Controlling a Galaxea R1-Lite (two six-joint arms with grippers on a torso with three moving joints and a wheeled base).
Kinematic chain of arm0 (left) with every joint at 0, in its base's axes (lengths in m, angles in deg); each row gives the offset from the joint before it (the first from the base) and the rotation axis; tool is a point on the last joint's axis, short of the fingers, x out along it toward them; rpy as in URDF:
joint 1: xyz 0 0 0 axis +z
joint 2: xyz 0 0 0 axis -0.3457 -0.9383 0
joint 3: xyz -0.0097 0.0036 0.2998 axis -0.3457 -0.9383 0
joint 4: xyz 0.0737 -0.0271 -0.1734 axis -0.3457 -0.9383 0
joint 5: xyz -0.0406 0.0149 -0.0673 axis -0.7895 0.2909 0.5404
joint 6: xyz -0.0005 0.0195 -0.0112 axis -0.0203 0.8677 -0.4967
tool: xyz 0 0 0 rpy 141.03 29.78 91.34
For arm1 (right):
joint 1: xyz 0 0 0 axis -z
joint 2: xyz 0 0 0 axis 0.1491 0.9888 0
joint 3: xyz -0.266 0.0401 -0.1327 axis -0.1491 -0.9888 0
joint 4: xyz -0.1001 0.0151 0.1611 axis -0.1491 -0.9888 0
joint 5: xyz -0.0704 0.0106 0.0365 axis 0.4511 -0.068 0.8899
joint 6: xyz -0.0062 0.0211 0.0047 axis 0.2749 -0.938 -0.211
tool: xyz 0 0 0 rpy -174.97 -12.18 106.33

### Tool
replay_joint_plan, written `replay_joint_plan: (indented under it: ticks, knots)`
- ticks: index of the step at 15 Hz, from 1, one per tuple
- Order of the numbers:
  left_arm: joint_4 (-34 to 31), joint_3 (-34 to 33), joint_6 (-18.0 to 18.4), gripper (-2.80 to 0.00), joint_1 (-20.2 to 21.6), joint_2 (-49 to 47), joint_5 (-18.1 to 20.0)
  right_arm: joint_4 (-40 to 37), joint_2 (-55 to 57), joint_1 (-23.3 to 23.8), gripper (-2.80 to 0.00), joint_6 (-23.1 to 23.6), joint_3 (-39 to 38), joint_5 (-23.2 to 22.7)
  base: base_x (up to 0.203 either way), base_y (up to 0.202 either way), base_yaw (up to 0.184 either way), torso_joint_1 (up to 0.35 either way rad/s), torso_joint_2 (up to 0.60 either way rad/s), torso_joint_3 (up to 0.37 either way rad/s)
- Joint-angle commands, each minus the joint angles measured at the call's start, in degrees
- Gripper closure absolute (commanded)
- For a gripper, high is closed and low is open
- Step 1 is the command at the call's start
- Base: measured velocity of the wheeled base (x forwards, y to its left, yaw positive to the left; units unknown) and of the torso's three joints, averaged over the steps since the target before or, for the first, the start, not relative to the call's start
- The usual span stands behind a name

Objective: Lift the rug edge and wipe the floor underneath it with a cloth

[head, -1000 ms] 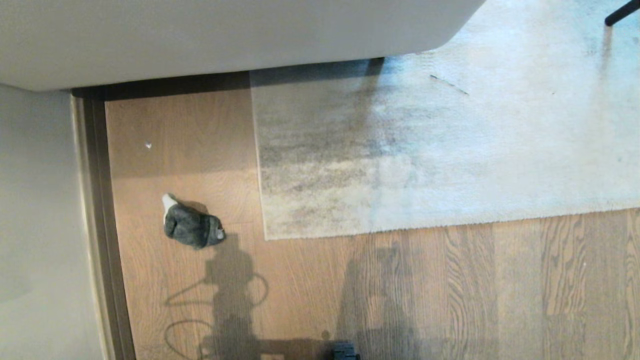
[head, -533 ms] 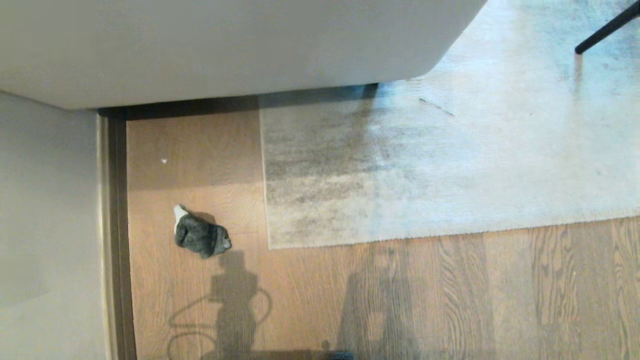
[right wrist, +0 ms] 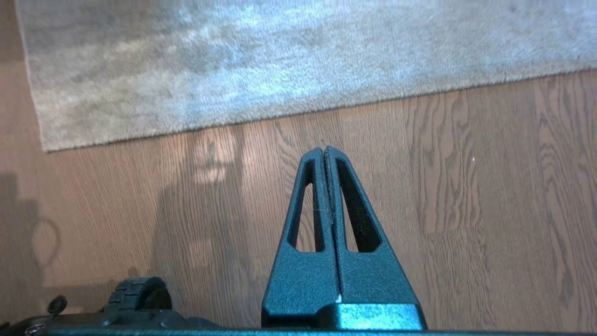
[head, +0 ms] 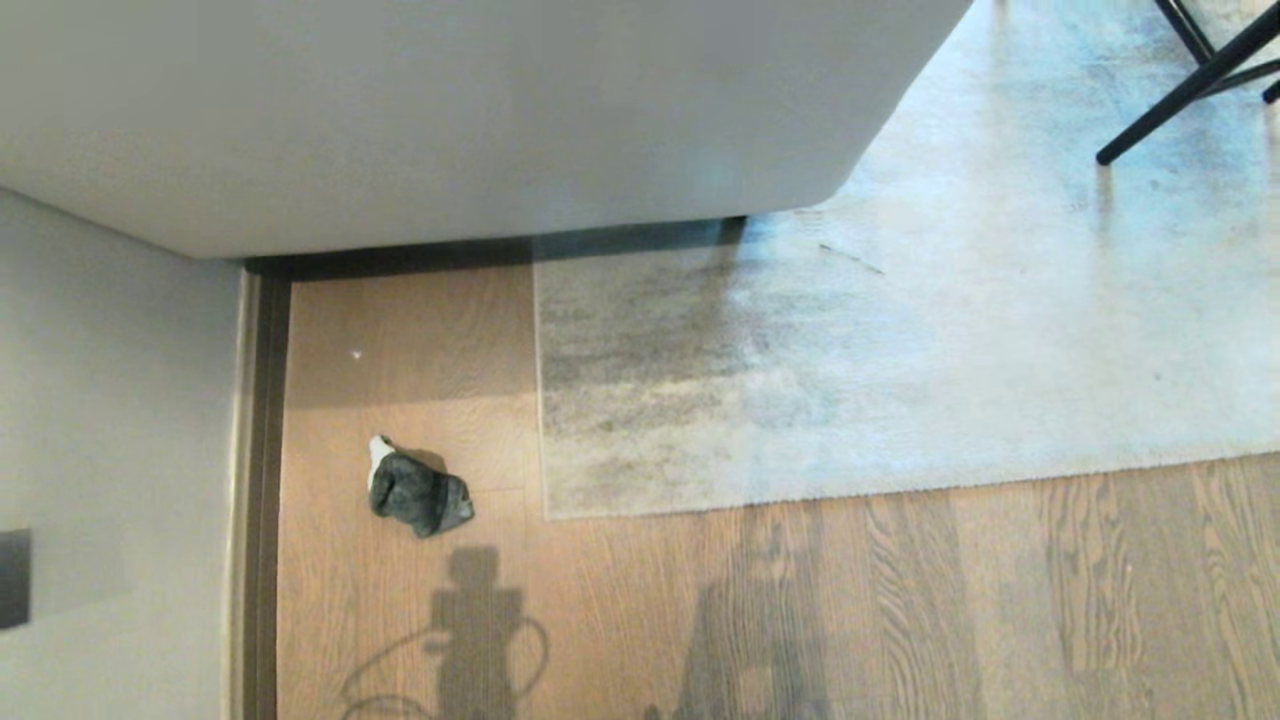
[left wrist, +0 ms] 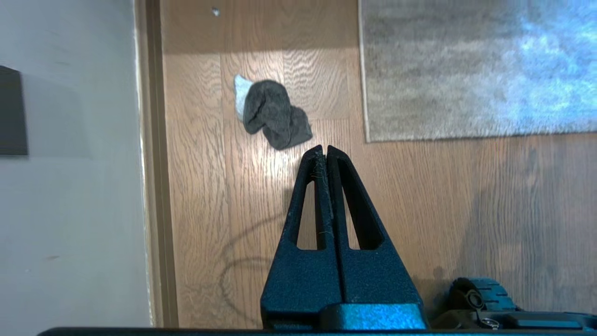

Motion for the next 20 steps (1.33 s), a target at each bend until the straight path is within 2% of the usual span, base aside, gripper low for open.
replay_joint_plan:
  ticks: [1, 20]
  knots:
    - [0.04, -0.01, -0.02, 0.0, 0.01, 0.02, -0.01, 0.02, 0.07, 0.0, 0.0, -0.03, 0.0, 0.02, 0.0, 0.0, 0.0, 0.002, 0.0, 0.199]
    - [0.09, -0.01, -0.11, 0.0, 0.01, 0.02, -0.01, 0.02, 0.07, 0.0, 0.0, -0.03, 0.0, 0.02, 0.0, 0.0, 0.0, 0.002, 0.0, 0.201]
